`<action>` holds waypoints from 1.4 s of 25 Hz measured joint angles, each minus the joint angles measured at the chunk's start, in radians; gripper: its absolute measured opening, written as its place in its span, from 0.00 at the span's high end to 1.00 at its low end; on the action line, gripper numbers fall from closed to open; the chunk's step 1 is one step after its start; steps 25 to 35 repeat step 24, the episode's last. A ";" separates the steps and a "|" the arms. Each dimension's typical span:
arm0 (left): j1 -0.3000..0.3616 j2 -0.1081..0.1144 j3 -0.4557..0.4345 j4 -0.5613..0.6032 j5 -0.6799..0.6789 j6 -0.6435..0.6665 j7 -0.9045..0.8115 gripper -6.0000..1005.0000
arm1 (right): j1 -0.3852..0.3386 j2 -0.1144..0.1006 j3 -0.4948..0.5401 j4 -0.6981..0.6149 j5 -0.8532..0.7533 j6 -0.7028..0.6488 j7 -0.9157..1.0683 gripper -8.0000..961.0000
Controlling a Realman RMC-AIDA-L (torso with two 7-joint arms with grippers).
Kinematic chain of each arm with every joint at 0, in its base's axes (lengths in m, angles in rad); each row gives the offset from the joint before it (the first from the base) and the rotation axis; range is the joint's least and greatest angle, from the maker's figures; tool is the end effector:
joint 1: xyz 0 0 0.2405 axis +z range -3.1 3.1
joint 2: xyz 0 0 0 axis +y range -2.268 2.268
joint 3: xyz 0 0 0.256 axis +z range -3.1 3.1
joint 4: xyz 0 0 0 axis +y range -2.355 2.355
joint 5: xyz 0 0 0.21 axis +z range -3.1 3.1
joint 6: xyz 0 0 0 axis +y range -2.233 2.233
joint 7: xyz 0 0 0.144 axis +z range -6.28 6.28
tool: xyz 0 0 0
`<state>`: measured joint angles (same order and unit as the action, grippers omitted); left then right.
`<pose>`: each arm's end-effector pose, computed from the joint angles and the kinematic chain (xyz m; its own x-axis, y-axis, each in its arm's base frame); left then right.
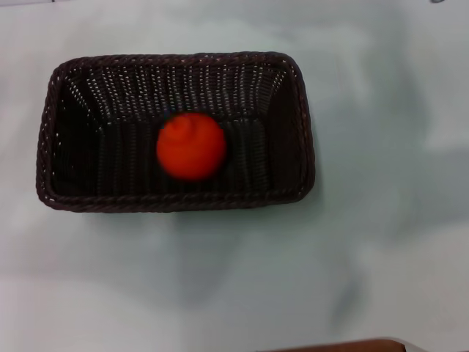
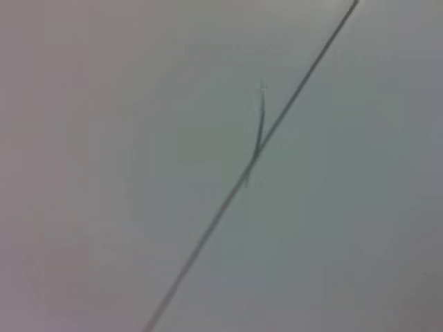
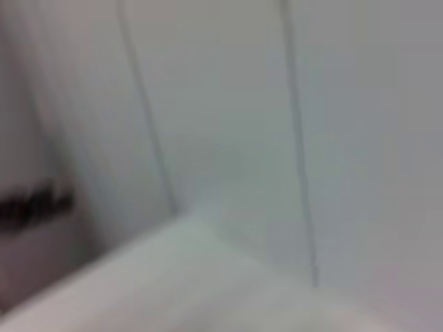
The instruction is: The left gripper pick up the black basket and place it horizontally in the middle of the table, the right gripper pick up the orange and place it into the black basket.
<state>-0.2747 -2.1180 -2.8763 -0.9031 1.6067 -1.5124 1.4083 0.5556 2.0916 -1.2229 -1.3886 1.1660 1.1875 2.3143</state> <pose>-0.3378 0.2851 0.1414 0.2607 0.1535 0.9531 0.9074 -0.3760 -0.1877 0.1032 0.3899 0.0374 -0.7785 0.3784 0.5008 0.5600 0.7791 0.2818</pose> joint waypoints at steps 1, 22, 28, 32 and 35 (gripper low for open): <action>0.010 -0.006 0.000 0.025 -0.036 0.008 0.065 0.27 | -0.034 0.000 0.005 0.011 0.075 -0.036 -0.061 0.28; 0.073 -0.046 -0.002 0.571 -0.556 0.101 0.909 0.27 | -0.058 0.010 0.298 1.307 1.447 0.239 -1.724 0.04; 0.075 -0.048 -0.002 0.581 -0.559 0.101 0.910 0.27 | -0.056 0.010 0.304 1.315 1.442 0.236 -1.732 0.04; 0.075 -0.048 -0.002 0.581 -0.559 0.101 0.910 0.27 | -0.056 0.010 0.304 1.315 1.442 0.236 -1.732 0.04; 0.075 -0.048 -0.002 0.581 -0.559 0.101 0.910 0.27 | -0.056 0.010 0.304 1.315 1.442 0.236 -1.732 0.04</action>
